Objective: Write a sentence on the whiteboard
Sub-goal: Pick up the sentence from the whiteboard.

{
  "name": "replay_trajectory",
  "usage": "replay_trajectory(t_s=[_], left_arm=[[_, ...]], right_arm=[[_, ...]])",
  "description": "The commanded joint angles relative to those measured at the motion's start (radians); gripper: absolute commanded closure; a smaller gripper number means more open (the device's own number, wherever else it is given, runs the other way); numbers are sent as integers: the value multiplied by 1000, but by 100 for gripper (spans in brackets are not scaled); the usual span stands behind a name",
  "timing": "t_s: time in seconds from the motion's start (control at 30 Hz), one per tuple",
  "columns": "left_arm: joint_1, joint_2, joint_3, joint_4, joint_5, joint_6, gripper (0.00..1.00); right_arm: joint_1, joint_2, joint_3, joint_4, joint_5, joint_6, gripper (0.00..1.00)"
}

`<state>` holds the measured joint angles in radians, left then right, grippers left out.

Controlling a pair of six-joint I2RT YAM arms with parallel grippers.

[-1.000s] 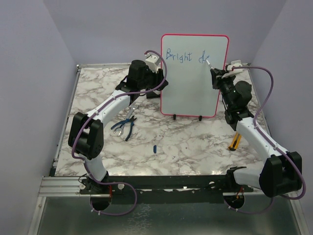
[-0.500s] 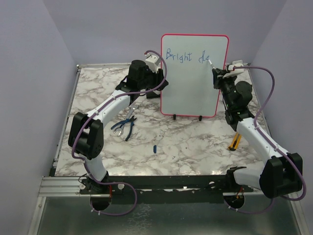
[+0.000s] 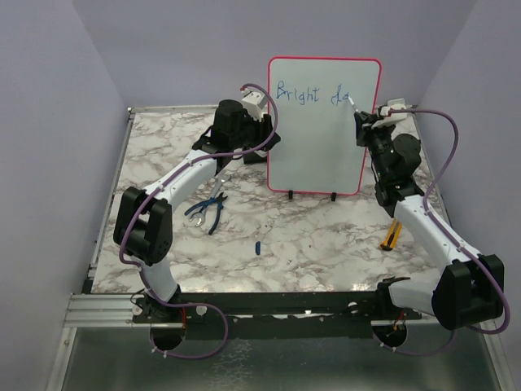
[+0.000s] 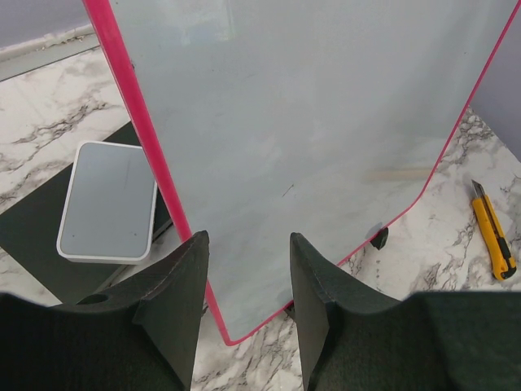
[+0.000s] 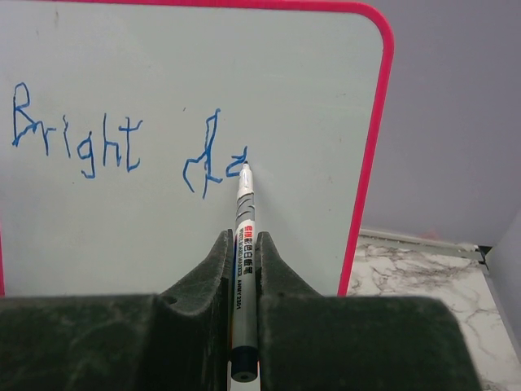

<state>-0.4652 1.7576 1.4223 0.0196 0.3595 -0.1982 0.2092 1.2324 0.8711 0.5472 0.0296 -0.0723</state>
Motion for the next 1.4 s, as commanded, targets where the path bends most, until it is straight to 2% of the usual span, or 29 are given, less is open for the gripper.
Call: replay_trajectory(t_s=[0.0, 1.17, 1.37], left_arm=[[-3, -30, -5, 5, 32, -2, 54], [-3, -41, -6, 6, 31, -7, 54], [-3, -41, -5, 6, 30, -7, 54]], right_arm=[[-4, 10, 35, 6, 8, -17, 99], [-4, -28, -39, 7, 74, 5, 99], [-4, -42, -31, 10, 36, 3, 99]])
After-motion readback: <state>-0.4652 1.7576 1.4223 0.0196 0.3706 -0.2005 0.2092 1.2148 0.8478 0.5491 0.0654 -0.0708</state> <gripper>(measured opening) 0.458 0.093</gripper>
